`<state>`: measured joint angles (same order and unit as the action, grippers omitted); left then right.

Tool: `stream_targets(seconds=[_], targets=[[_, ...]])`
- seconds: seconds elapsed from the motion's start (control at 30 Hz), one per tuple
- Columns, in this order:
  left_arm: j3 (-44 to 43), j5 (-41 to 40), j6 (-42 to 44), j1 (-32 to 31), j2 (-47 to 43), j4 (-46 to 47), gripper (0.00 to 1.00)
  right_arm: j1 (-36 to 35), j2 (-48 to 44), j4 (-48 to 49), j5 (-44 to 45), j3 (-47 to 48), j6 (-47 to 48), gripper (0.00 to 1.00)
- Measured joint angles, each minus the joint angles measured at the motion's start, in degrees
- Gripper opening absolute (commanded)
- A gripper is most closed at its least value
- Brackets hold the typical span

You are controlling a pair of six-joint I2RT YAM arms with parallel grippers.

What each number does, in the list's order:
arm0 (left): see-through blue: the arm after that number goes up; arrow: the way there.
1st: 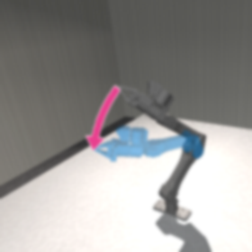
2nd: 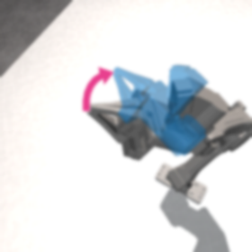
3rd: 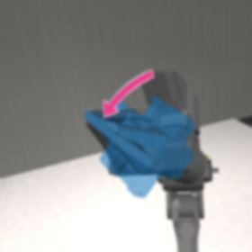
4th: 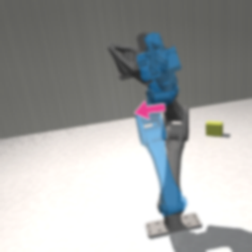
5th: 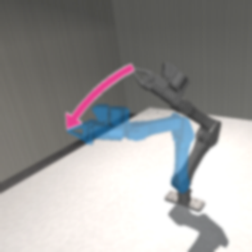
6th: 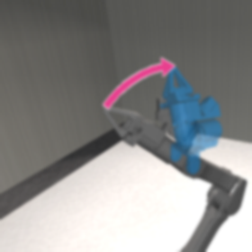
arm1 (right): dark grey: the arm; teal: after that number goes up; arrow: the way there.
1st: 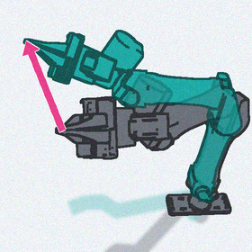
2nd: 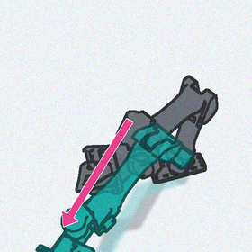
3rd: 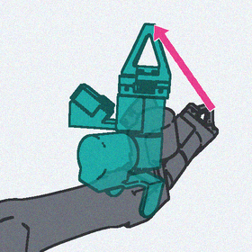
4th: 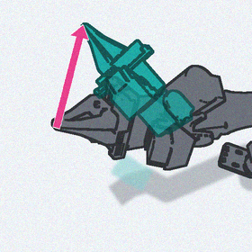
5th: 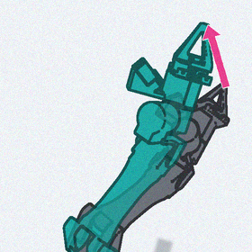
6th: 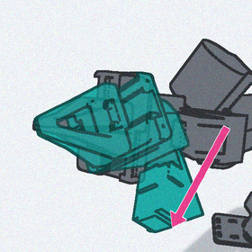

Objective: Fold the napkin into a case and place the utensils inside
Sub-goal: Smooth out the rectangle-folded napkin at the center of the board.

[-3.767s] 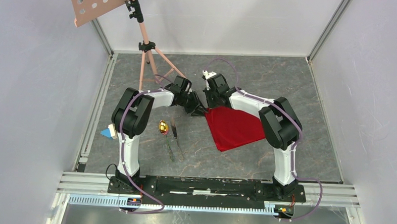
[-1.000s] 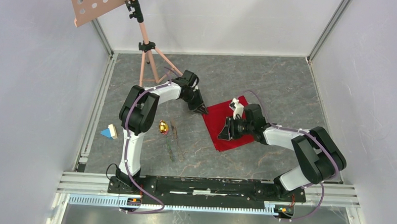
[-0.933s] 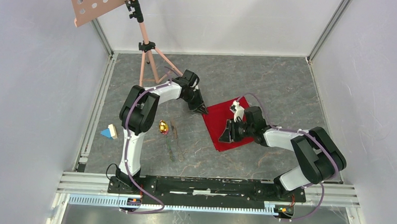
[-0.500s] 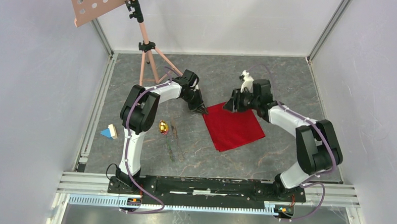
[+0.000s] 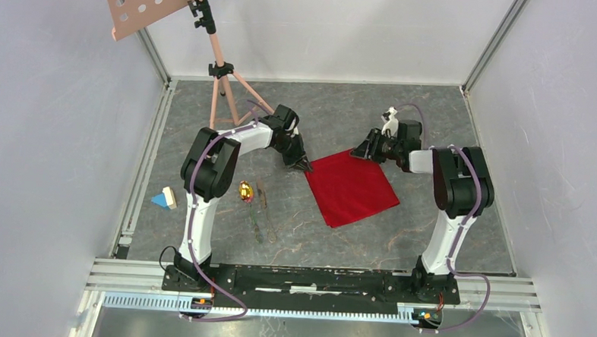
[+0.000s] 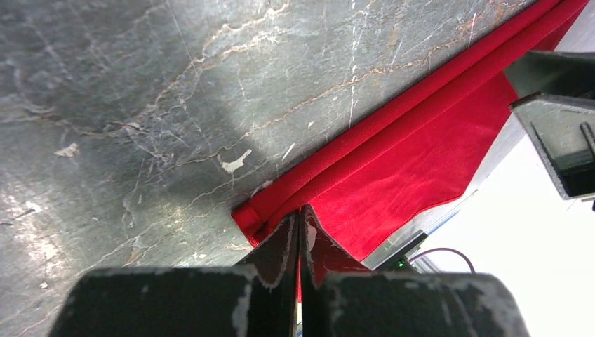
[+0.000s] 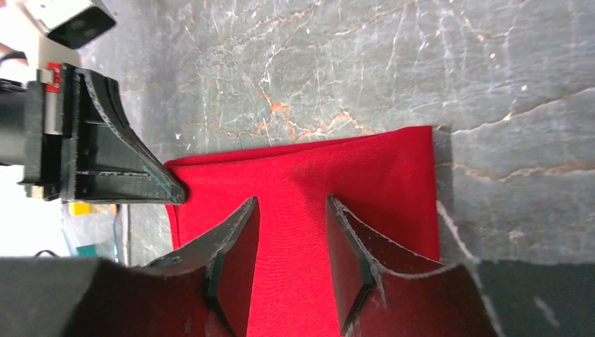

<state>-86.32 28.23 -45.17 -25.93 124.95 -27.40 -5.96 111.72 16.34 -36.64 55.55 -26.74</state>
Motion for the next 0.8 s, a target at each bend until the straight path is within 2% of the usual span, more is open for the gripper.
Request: stream_targets(seconds=[0.17,0.3,0.4,0.43,0.6,0.8], targets=[[-0.37,0.48,0.13,0.20,0.35,-0.44,0.02,2.73,1.88,3.32,-3.48,0.33,-1.25,0.53],[-0.42,0.96,0.28,0.33,0.44,-0.46,0.02,3.13,-1.18,-1.44,-1.97,0.37,1.36,0.64],[-0.42,1.70,0.28,0.55,0.59,-0.37,0.02,3.13,-9.22,-6.08,0.15,-2.75,3.72,0.62],[-0.42,1.88,0.28,0.59,0.59,-0.37,0.02,3.13,-14.86,-7.52,0.17,-5.73,4.57,0.60],[-0.15,2.51,0.28,0.83,0.63,-0.11,0.02,3.91,-25.64,-10.03,-0.22,-14.21,6.97,0.57],[1.27,5.29,0.15,1.75,0.76,1.68,0.02,8.28,-32.74,-15.37,1.90,-28.04,8.35,0.57]])
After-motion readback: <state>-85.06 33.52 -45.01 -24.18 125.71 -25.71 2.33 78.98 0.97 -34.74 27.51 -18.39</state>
